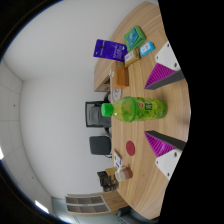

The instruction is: Pour water

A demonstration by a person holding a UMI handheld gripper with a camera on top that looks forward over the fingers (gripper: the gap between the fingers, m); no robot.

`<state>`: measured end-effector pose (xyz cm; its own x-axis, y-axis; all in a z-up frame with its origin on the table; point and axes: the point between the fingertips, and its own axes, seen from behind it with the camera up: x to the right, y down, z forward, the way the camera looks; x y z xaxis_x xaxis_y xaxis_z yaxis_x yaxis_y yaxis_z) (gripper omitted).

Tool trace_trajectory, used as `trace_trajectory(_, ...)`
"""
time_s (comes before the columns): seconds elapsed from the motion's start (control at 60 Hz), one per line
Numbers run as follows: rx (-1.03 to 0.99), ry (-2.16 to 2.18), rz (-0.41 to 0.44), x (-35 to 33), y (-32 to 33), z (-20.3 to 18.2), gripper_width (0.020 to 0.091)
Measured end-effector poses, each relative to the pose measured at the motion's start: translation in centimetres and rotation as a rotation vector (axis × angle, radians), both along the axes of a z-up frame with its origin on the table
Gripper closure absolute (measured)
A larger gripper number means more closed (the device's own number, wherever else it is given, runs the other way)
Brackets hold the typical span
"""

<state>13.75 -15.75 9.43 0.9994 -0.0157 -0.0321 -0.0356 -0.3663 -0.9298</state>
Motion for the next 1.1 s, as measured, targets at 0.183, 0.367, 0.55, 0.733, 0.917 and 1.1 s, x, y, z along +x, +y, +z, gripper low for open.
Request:
trace_trajectory(0.183, 0.088, -0.058, 0.051, 1.0, 5.7, -0.7, 0.0251)
trace_trajectory(0.367, 0.146, -0.046, 0.091, -0.2, 8.8, -1.2, 0.0378)
trace_trajectory(0.55, 0.21, -0.054, 0.083, -0.1, 9.3, -1.2, 0.0565)
trace_trajectory(0.733, 0.218, -0.089, 0.101, -0.3, 9.8, -1.2, 0.0746)
trace_trajectory(0.917, 0.186, -0.185, 0.113, -1.3, 10.3, -1.2, 0.0748)
trace_trajectory(1.1, 0.137, -0.416, 0.164, -4.9, 13.3, 0.7, 0.0746)
